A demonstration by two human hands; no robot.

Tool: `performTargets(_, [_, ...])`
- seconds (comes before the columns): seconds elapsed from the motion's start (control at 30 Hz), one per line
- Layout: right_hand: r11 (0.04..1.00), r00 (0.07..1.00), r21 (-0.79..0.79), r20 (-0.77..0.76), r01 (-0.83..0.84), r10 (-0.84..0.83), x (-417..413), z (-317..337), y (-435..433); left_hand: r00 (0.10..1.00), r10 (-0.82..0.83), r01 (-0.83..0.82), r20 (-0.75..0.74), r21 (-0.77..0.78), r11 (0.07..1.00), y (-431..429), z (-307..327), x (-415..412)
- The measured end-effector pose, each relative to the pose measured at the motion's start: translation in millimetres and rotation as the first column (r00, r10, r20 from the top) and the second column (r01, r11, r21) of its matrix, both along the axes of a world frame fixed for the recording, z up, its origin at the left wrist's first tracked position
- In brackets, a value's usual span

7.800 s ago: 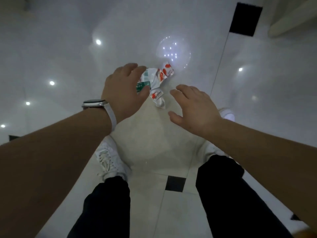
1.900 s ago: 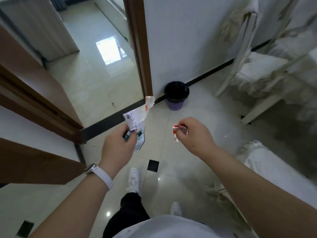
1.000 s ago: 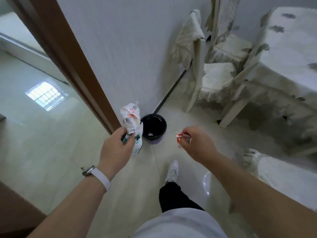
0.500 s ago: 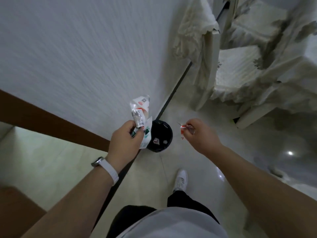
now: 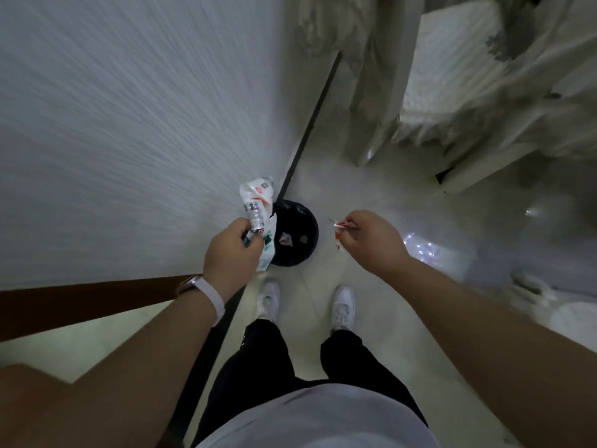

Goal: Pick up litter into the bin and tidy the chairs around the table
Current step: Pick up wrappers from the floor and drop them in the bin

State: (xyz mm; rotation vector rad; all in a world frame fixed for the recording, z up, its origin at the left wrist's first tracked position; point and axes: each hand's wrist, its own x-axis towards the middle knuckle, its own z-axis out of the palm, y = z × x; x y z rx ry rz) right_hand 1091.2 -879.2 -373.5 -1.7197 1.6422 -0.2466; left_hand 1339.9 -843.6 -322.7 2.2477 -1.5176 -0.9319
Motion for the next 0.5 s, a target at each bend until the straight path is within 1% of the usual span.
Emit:
performTargets(0.1, [1.0, 1.0, 0.023, -0.022, -0.003, 0.003, 18, -35, -13, 0.989, -0.142, 0.137, 0.042, 0.112, 0.984, -23, -41, 16])
performTargets(0.17, [0.999, 0.999, 0.041, -0.029, 0.02, -0.019, 31, -64, -22, 0.98, -0.197, 0.191, 0.028, 0.153, 0.97, -39, -76, 27])
performTargets(0.33, [0.988, 0.991, 0.096, 0.034, 0.125, -0.128, 68, -155, -38, 0.978, -0.207, 0.209, -0.029, 0.196, 0.958, -63, -185, 49])
performTargets(0.4, [0.986, 0.99, 0.101, 0.048, 0.13, -0.135, 82, -197, -40, 0.982, -0.181, 0.187, -0.047, 0.206, 0.961, -67, -233, 54])
performTargets(0.5, [0.989, 0.994, 0.106, 0.02, 0.106, -0.108, 96, -267, -43, 0.99, -0.133, 0.141, -0.052, 0.205, 0.969, -69, -304, 60])
